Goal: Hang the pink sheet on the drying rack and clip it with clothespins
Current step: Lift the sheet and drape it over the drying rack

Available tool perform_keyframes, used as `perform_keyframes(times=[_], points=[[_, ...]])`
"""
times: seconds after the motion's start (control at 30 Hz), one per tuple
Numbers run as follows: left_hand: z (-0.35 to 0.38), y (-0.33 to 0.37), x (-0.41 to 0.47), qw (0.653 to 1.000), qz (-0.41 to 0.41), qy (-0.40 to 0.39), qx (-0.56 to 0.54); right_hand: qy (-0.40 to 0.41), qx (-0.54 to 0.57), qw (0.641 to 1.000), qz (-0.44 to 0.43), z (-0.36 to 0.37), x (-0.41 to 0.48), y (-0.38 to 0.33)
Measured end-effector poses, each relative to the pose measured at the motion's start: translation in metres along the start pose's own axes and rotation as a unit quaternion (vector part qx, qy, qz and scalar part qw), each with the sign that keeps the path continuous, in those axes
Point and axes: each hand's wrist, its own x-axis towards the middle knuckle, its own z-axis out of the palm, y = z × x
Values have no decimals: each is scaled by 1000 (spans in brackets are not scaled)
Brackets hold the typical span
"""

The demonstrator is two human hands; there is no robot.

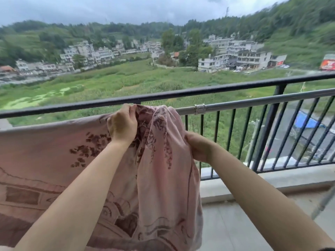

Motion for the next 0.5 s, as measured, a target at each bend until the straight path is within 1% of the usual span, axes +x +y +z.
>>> perform_keyframes(times=[0.07,0.13,0.17,0.2,0.23,0.27,0.3,0.33,0.37,0.4,0.43,0.5], points=[[-6,-5,3,999,-24,7,-35,-70,-29,997,15,10,2,-8],[-10,-9,6,995,-58,7,-77,-105,-61,992,23,16,2,-24],[-12,-10,8,992,-77,3,-97,-91,-104,990,20,18,0,-35],[-13,-11,9,989,-94,1,-112,-42,-170,985,4,18,-2,-49],[-15,-11,10,986,-109,4,-123,45,-258,965,-21,15,-6,-64],[-16,-10,11,983,-123,14,-136,159,-353,920,-56,10,-10,-80],[-18,-10,12,979,-137,28,-151,270,-427,857,-100,5,-16,-97],[-19,-10,14,972,-156,42,-167,361,-476,789,-143,0,-24,-113],[-19,-11,16,965,-181,55,-183,425,-511,726,-176,-6,-31,-125],[-18,-13,19,955,-209,70,-199,474,-526,677,-200,-14,-38,-134],[-16,-15,19,944,-239,81,-213,521,-512,648,-216,-25,-47,-141],[-13,-21,18,931,-274,101,-218,607,-432,625,-234,-52,-62,-148]])
